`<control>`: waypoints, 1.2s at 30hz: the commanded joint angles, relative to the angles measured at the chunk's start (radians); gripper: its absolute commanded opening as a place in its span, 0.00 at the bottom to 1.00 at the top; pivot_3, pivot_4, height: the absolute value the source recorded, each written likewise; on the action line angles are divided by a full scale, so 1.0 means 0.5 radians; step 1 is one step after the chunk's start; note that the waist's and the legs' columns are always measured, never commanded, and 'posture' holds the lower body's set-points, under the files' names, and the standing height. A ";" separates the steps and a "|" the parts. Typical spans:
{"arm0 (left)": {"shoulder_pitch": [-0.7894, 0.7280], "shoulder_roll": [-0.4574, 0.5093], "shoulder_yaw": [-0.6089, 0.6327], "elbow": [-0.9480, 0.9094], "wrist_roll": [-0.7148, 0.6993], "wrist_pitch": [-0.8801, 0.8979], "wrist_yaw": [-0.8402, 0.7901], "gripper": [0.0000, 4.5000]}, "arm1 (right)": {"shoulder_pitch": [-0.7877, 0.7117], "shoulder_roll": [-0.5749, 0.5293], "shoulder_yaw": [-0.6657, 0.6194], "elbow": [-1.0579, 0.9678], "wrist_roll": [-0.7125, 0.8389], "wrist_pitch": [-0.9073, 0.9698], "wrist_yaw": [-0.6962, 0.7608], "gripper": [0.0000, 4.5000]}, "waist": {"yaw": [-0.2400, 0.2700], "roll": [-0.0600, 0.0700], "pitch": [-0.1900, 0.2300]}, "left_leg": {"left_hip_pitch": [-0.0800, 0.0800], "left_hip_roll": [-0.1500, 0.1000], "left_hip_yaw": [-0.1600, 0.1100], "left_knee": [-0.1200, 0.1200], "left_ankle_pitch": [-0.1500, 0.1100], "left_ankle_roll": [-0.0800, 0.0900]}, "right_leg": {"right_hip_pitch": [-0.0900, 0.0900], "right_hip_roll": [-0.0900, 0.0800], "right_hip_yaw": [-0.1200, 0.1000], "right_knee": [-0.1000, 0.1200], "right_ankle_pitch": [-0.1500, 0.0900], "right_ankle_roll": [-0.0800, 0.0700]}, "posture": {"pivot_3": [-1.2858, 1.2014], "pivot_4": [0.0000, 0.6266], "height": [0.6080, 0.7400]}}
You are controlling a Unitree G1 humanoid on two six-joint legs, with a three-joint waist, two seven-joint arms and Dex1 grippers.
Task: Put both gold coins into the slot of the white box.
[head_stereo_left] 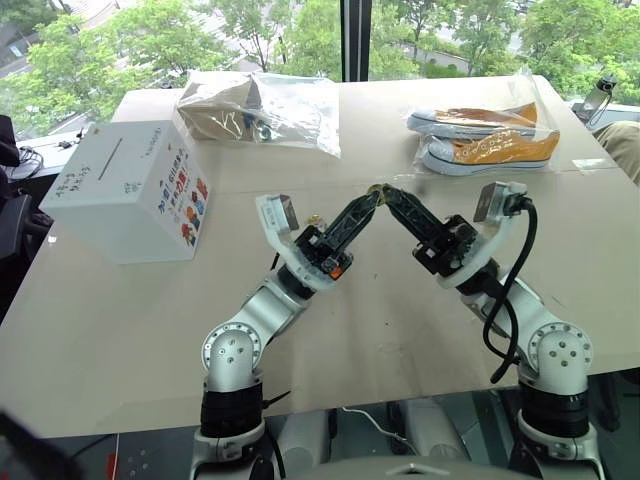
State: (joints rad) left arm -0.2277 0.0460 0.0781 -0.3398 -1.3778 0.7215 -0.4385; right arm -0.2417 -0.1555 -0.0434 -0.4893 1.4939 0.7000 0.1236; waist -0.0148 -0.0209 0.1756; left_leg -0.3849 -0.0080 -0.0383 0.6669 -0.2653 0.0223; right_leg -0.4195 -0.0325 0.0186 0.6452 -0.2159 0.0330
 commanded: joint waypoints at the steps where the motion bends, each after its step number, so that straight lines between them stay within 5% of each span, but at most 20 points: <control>1: -0.039 -0.028 -0.009 -0.010 -0.057 -0.010 -0.010 0.02 | 0.016 -0.031 0.019 -0.129 0.061 0.000 0.005 0.00 | 0.002 0.000 0.000 | 0.000 0.000 0.000 0.000 0.000 0.001 | 0.000 0.000 0.000 -0.001 0.000 0.000 | 0.52 0.24 1.00; 7: -0.041 -0.038 0.003 -0.012 -0.034 -0.040 -0.003 0.02 | 0.038 -0.051 0.025 -0.151 0.056 -0.034 -0.025 0.00 | 0.000 0.000 0.000 | -0.001 0.000 0.000 0.000 -0.001 0.002 | 0.000 0.000 0.000 -0.003 0.000 0.000 | 0.52 0.24 1.00; 10: -0.037 -0.031 0.011 -0.022 -0.012 -0.060 0.026 0.00 | 0.029 -0.049 0.021 -0.140 0.049 -0.049 -0.004 0.20 | 0.001 0.000 0.000 | -0.001 0.000 0.000 0.000 -0.001 0.002 | 0.000 0.000 0.000 -0.003 0.000 0.000 | 0.52 0.24 1.00; 17: -0.011 0.015 0.072 -0.086 -0.040 -0.097 0.121 0.00 | 0.011 -0.086 -0.070 -0.081 0.005 -0.104 -0.011 0.87 | 0.001 0.000 0.000 | -0.002 0.000 0.000 0.000 -0.002 0.003 | 0.000 0.000 0.000 -0.004 0.000 0.000 | 0.52 0.24 1.00; 22: -0.070 0.213 0.256 -0.196 -0.041 -0.132 0.326 0.00 | -0.051 -0.461 -0.128 -0.009 -0.325 -0.065 0.307 0.87 | 0.002 0.000 0.001 | -0.002 0.000 0.001 0.000 -0.002 0.003 | 0.000 -0.001 0.000 -0.004 0.000 0.000 | 0.52 0.24 1.00; 26: -0.203 0.672 0.351 -0.316 0.275 -0.080 0.453 0.00 | -0.129 -0.735 -0.079 0.052 -0.700 -0.151 0.707 0.87 | 0.002 0.000 0.002 | -0.002 0.000 0.001 -0.001 -0.002 0.003 | 0.000 0.001 -0.003 -0.005 0.000 0.001 | 0.52 0.24 1.00; 28: -0.337 0.903 0.414 -0.263 0.568 -0.050 0.771 0.00 | -0.198 -0.835 -0.023 0.091 -0.902 -0.222 0.906 0.87 | 0.003 0.001 0.002 | -0.001 0.000 0.001 -0.002 -0.002 0.003 | 0.000 0.002 -0.004 -0.005 -0.001 0.002 | 0.52 0.24 1.00; 36: -0.807 1.334 0.565 -0.231 0.865 0.486 1.618 0.00 | -0.590 -0.777 0.096 0.333 -1.268 -0.429 1.294 0.87 | 0.003 -0.006 0.009 | -0.003 0.001 0.000 -0.004 -0.002 0.002 | -0.004 -0.002 -0.002 -0.006 0.002 0.005 | 0.52 0.24 1.00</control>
State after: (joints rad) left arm -0.5982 0.6769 0.3367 -0.4343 -0.9703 0.8868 0.2932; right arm -0.5086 -0.5488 0.0051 -0.3256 0.8824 0.5252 0.7272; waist -0.0132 -0.0238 0.1800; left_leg -0.3872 -0.0078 -0.0386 0.6649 -0.2663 0.0232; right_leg -0.4218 -0.0335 0.0176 0.6424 -0.2149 0.0355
